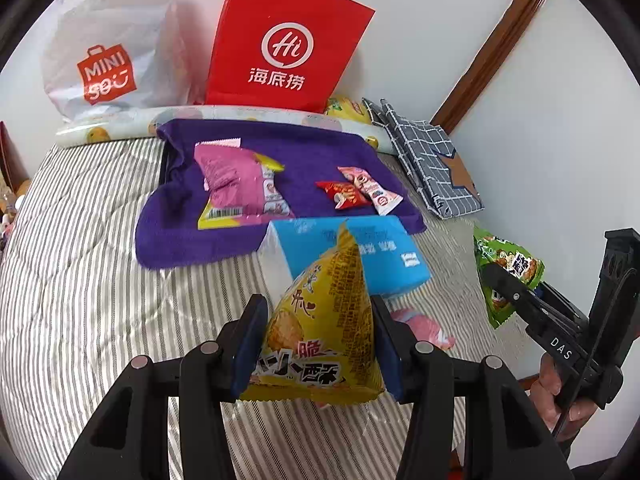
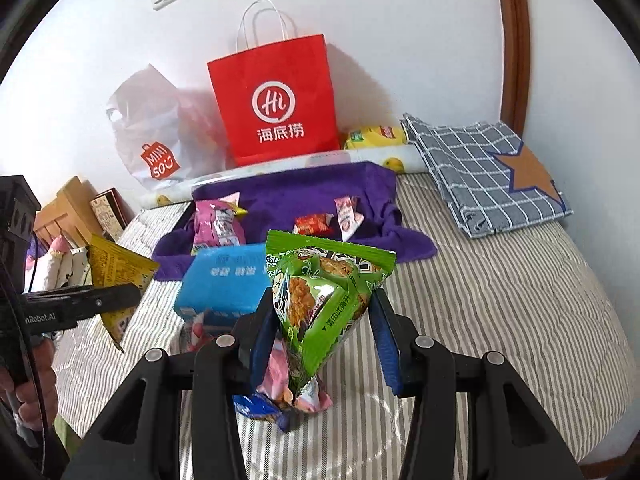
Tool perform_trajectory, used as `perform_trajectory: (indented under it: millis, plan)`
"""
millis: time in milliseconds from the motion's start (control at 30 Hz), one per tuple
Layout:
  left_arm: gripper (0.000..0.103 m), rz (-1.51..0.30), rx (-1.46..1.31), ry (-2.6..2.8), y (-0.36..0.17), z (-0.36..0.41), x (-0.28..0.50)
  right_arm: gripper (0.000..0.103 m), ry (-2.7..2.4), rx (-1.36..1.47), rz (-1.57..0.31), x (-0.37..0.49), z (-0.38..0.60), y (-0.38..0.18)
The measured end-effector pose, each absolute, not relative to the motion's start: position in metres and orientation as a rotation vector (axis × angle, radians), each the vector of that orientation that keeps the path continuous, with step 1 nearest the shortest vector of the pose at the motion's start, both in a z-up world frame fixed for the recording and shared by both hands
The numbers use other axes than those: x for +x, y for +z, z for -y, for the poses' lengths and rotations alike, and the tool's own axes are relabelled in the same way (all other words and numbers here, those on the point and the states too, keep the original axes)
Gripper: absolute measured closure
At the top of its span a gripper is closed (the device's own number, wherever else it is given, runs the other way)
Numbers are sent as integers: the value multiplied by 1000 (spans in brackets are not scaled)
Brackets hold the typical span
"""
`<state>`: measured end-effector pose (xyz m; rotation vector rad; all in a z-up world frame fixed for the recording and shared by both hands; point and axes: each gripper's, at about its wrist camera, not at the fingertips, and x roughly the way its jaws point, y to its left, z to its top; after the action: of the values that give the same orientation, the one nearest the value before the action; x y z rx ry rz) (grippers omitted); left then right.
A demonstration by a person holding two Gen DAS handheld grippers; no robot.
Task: Organize snacks
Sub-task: 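Lift and carry the green and yellow bags with both grippers toward the purple towel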
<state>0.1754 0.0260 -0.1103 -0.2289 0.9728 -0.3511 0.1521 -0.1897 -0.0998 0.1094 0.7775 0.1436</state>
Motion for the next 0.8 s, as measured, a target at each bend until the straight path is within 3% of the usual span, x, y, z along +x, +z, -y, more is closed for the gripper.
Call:
perform_trajectory:
  millis: [800]
  plan:
    - [54,-891,-168,-325,-58,-9,258,58,164,116,-712,250,184,-63]
